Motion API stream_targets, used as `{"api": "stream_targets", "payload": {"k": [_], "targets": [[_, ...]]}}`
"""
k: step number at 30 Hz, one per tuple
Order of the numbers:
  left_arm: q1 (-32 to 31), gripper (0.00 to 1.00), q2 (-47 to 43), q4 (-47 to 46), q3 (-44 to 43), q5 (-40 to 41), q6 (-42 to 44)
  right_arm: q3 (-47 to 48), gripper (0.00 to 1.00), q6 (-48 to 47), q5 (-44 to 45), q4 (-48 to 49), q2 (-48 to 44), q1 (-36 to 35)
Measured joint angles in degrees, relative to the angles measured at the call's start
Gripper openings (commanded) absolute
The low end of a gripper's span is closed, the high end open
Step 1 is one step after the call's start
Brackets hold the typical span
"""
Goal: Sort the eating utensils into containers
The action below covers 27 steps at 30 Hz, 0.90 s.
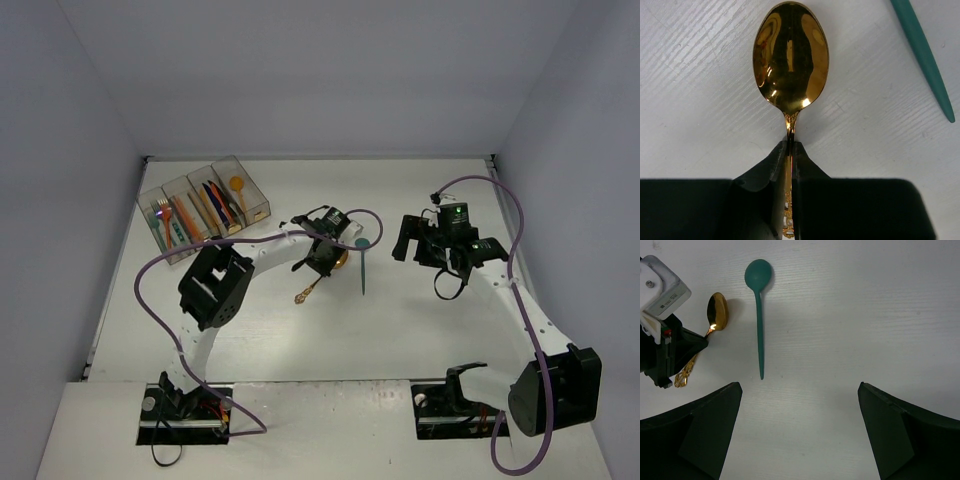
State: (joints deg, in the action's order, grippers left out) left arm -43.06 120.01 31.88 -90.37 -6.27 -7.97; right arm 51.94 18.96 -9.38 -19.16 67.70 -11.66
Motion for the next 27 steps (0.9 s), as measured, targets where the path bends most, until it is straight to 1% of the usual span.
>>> {"api": "stream_targets", "payload": {"k": [4,8,13,16,20,23,27], "targets": [[0.16,0.00,-1.11,1.17,0.99,1.57,-1.91,0.00,1.00,-0.04,0.08,-0.02,0.00,0.11],[1.57,0.00,-3.64,4.71,2.50,3.85,-4.42,0.01,1.00,-0.26,0.19,-0.03,-0.07,0.13],[7.31,0.00,-9.83,7.49,1.51,6.59,-8.18,0.00,1.00,-0.79,0.59,-0.08,-0.80,0.39],[13.16,0.00,-12.46,8.89,-3.35,8.45,-10.77,0.00,1.00,-1.04,0.63,-0.16,-1.22,0.43],[20.29,0.00,-12.69,8.81,-11.01,11.62,-14.67,0.00,1.00,-1.11,0.63,-0.38,-1.27,0.43],[25.25,0.00,-10.38,9.41,-17.40,12.93,-18.21,0.00,1.00,-1.11,0.63,-0.51,-1.34,0.43],[30.00,0.00,-3.97,9.51,-25.71,14.07,-23.15,0.00,1.00,-1.09,0.63,-0.79,-1.59,0.48]]}}
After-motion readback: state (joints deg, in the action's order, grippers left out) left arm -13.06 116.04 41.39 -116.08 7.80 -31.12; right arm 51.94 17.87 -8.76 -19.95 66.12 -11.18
